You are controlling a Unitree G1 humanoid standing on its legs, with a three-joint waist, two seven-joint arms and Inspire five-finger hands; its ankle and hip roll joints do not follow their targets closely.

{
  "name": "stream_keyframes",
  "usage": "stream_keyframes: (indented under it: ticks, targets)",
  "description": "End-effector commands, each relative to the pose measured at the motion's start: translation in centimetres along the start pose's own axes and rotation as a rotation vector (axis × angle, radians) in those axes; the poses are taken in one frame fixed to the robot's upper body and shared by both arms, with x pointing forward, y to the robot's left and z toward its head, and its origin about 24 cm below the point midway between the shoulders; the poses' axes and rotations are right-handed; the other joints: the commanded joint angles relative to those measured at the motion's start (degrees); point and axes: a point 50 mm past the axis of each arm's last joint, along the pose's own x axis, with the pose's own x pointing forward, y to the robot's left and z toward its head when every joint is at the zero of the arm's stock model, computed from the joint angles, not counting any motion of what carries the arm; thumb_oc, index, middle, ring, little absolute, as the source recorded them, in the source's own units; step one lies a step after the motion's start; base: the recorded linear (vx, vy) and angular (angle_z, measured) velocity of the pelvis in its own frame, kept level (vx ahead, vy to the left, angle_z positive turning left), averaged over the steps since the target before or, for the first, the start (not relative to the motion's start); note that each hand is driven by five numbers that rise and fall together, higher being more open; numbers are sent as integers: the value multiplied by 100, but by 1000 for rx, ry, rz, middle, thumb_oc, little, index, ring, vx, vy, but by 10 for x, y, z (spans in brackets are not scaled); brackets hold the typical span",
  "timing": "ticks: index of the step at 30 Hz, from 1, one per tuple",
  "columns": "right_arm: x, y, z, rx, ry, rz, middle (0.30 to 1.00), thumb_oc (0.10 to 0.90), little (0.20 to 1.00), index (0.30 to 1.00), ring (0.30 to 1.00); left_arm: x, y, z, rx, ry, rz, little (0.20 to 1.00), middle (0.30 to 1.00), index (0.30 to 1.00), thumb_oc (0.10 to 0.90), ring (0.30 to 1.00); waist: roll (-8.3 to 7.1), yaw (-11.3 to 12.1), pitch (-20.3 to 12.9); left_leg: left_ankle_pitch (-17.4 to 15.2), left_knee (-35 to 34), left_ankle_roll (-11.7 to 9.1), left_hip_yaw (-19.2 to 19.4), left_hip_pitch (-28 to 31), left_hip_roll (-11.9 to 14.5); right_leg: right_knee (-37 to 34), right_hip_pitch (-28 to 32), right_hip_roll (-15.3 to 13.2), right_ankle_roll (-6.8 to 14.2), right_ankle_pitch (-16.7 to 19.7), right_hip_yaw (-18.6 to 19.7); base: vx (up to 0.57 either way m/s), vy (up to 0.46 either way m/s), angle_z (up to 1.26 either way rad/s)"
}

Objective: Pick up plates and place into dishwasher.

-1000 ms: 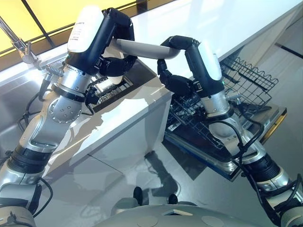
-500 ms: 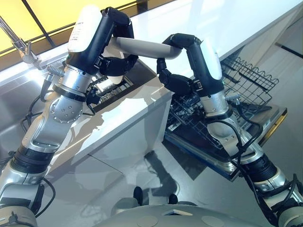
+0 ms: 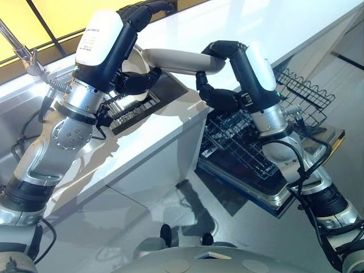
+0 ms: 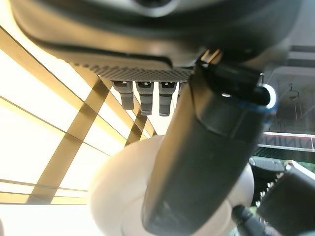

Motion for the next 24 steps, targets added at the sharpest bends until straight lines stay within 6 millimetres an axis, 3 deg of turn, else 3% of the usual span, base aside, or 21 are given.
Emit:
stream_keyframes:
  ticks: [1,7,9,12,17,21,24]
  targets:
    - [12,-33,25,-46,-186,-84,300,100,200,300,300,6,49,-11,133,-5,194,900,900,900,800,900,-60,-128,-637,-514,70,41,24,87,-331,455,-386,41,409,25,24,0,0,0]
    - [4,-54,2,-169,-91,-201,300,100,200,300,300,-4,57,-28,136,86,266,900,900,900,800,900,-59,-166,-643,-536,60,56,14,124,-334,483,-387,35,414,27,48,0,0,0]
    - [-8,-74,-7,-231,-55,-364,300,100,200,300,300,-16,59,-40,140,160,274,900,900,900,800,900,-48,-202,-638,-546,47,65,33,141,-320,488,-387,45,420,26,61,0,0,0]
    - [-20,-92,-9,-322,-51,-516,300,100,200,300,300,-29,56,-52,140,233,268,900,900,900,800,900,-36,-235,-636,-561,42,76,41,153,-322,487,-392,61,428,31,96,0,0,0]
    - [-43,-140,-14,-584,-38,-802,300,100,200,300,300,-58,51,-81,150,426,223,900,900,900,800,900,-49,-299,-649,-596,64,107,61,177,-332,470,-394,84,449,47,199,27,-10,-5]
    - [-56,-159,-21,-663,31,-882,300,100,200,300,300,-69,48,-92,159,502,204,900,900,900,800,900,-62,-323,-660,-597,72,118,73,163,-337,464,-413,94,456,60,229,15,-11,-7]
    - [-77,-162,-44,-621,225,-852,300,100,200,300,300,-82,42,-102,156,571,186,900,900,900,800,900,-73,-369,-648,-595,77,124,76,154,-345,461,-429,95,466,75,262,11,-9,-8]
